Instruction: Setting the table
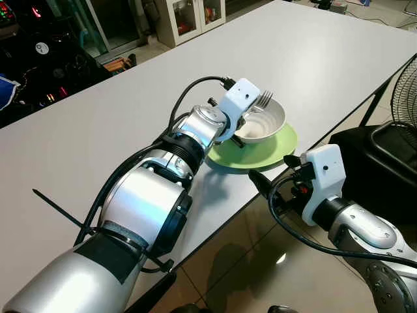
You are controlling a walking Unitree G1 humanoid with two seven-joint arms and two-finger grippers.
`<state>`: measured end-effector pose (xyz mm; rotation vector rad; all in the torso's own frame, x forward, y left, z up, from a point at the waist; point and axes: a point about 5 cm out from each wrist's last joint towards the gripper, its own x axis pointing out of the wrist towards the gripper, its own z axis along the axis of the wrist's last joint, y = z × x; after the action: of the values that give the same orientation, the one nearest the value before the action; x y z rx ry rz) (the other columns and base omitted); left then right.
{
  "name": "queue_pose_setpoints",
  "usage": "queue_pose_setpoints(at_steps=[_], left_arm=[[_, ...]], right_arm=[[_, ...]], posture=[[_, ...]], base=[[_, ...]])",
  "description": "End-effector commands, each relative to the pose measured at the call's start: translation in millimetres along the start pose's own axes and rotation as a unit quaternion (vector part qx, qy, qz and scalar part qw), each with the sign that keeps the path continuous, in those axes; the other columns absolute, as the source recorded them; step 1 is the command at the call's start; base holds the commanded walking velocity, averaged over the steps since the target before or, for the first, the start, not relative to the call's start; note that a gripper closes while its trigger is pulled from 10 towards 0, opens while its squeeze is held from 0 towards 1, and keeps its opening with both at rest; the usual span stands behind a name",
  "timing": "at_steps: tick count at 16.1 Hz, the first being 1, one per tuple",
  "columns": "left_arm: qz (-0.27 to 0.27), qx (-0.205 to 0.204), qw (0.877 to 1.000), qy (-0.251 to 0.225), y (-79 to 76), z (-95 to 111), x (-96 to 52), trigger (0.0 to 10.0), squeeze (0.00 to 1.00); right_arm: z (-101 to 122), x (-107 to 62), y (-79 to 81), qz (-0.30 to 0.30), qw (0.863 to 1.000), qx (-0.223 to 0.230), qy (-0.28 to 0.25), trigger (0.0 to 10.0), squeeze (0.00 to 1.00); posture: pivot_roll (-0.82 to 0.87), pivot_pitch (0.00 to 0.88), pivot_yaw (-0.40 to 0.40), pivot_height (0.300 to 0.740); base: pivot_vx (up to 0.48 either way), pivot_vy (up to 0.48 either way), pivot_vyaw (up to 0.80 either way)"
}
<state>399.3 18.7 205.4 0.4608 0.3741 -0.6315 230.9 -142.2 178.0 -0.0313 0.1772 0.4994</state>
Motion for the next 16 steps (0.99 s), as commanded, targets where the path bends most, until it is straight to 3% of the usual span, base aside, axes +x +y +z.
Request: queue_pose_setpoints(at_steps=[1,2,6,7,10,12,13,14,16], left_arm=[[0.0,0.0,1.0,0.008,3.4,-1.5,-1.3,10.0,0.49],[-0.003,0.001,1.0,0.009,2.9,-1.5,-1.3,10.0,0.57],[-0.005,0.003,1.0,0.009,2.4,-1.1,-1.2,10.0,0.58],[-0.005,0.004,1.0,0.009,2.5,-1.0,-1.2,10.0,0.64],[-0.001,0.005,1.0,0.009,4.4,-1.1,-1.8,10.0,0.61],[0.007,0.003,1.0,-0.002,7.5,3.3,-3.3,10.0,0.5],[0.009,-0.008,1.0,-0.027,10.6,12.0,-5.5,10.0,0.13],[0.016,-0.04,0.997,-0.07,18.1,27.2,-11.0,10.0,0.0],[0.031,-0.079,0.985,-0.151,34.8,51.7,-24.1,10.0,0.0]], right_arm=[[1.3,0.2,1.8,0.004,1.0,-0.002,-0.001,10.0,0.0],[1.3,0.2,1.7,0.004,1.0,-0.003,-0.001,10.0,0.0],[1.5,0.5,1.7,0.004,1.0,-0.003,-0.001,10.0,0.0],[1.6,0.7,1.6,0.004,1.0,-0.002,-0.001,10.0,0.0],[1.2,1.0,1.5,0.005,1.0,-0.002,-0.001,10.0,0.0],[1.6,2.0,0.7,0.005,1.0,-0.003,-0.002,10.0,0.0],[2.8,2.9,0.7,0.006,1.0,-0.004,-0.004,10.0,0.0],[4.6,4.4,-0.2,0.006,1.0,-0.005,-0.009,10.0,0.0],[9.8,4.5,-1.6,0.001,1.0,-0.002,-0.026,10.0,0.0]], posture=[[-0.14,0.06,0.157,0.74],[-0.14,0.057,0.156,0.74],[-0.14,0.057,0.157,0.74],[-0.14,0.057,0.158,0.74],[-0.14,0.057,0.154,0.74],[-0.13,0.051,0.149,0.74],[-0.13,0.05,0.148,0.74],[-0.12,0.033,0.139,0.74],[-0.1,0.019,0.125,0.74]], base=[[0.0,0.0,0.0],[0.0,0.0,0.0],[0.0,0.0,0.0],[0.0,0.0,0.0],[0.0,0.0,0.0],[0.0,0.0,0.0],[0.0,0.0,0.0],[0.0,0.0,0.0],[0.0,0.0,0.0]])
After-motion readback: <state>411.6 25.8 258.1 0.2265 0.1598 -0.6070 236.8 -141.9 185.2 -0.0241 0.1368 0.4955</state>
